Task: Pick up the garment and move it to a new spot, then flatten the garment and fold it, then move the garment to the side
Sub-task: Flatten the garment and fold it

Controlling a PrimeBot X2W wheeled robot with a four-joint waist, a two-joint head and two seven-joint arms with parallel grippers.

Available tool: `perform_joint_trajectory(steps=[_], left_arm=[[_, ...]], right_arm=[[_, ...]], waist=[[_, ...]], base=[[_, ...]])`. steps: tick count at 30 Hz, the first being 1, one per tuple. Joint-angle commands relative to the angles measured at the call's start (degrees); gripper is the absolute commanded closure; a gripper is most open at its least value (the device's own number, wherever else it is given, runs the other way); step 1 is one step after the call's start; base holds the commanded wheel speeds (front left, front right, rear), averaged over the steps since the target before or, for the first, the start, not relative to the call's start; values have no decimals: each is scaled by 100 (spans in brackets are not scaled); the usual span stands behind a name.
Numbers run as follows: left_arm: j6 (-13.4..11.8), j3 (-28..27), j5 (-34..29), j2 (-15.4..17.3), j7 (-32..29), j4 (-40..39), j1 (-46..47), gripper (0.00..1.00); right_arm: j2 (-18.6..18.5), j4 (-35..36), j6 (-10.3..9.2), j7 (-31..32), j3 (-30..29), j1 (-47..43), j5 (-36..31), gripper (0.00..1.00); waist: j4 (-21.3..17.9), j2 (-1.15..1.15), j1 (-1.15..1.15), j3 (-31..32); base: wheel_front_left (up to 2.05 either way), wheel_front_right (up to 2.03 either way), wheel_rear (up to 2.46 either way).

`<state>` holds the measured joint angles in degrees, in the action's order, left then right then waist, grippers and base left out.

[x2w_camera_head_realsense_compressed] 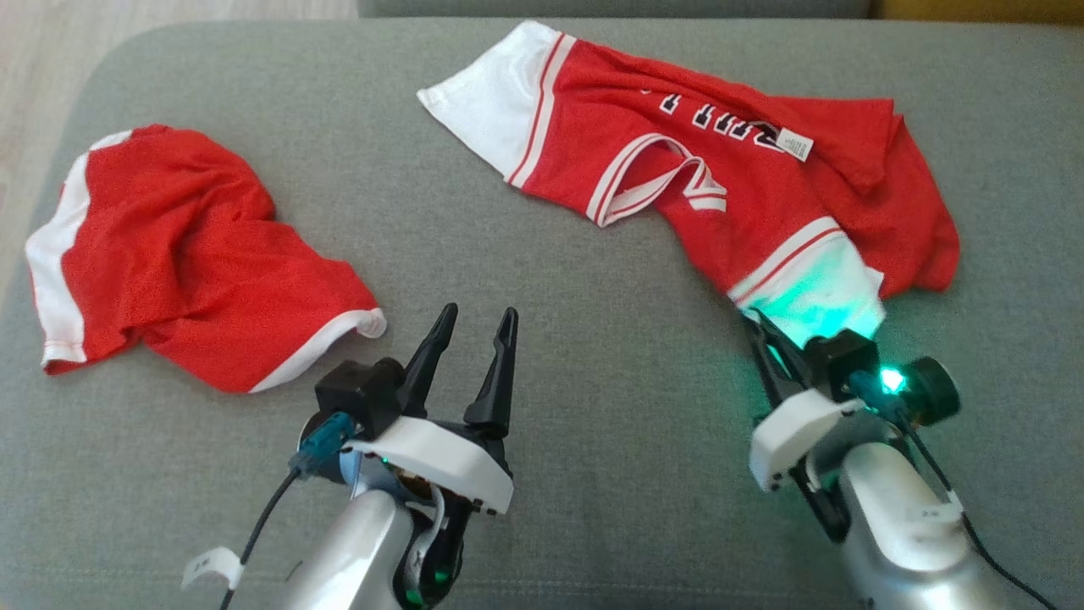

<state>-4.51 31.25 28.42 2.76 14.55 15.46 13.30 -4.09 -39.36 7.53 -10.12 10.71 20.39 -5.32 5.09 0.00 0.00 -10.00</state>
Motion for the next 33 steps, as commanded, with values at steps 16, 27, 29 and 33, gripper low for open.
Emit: perform_joint_trajectory(steps=[16, 27, 29, 33], left_arm=[[-49, 10, 146, 11, 45, -183, 2, 0], [-127, 48, 207, 11, 45, -211, -82, 0], [-141, 5, 203, 11, 45, -223, -92, 0], [-157, -75, 210, 11, 45, -292, -112, 0]], right_arm=[[120, 780, -4, 356, 2288, 1519, 2100, 100], [121, -300, -4, 814, 3316, 2249, 2886, 0], [121, -451, -4, 805, 3334, 2330, 2921, 0], [119, -769, -4, 509, 2894, 2445, 2826, 0]], waist=[[611, 0, 0, 488], [738, 0, 0, 523], [635, 0, 0, 537], [353, 0, 0, 581]], base=[[0, 0, 0], [0, 0, 0], [0, 0, 0], [0, 0, 0]])
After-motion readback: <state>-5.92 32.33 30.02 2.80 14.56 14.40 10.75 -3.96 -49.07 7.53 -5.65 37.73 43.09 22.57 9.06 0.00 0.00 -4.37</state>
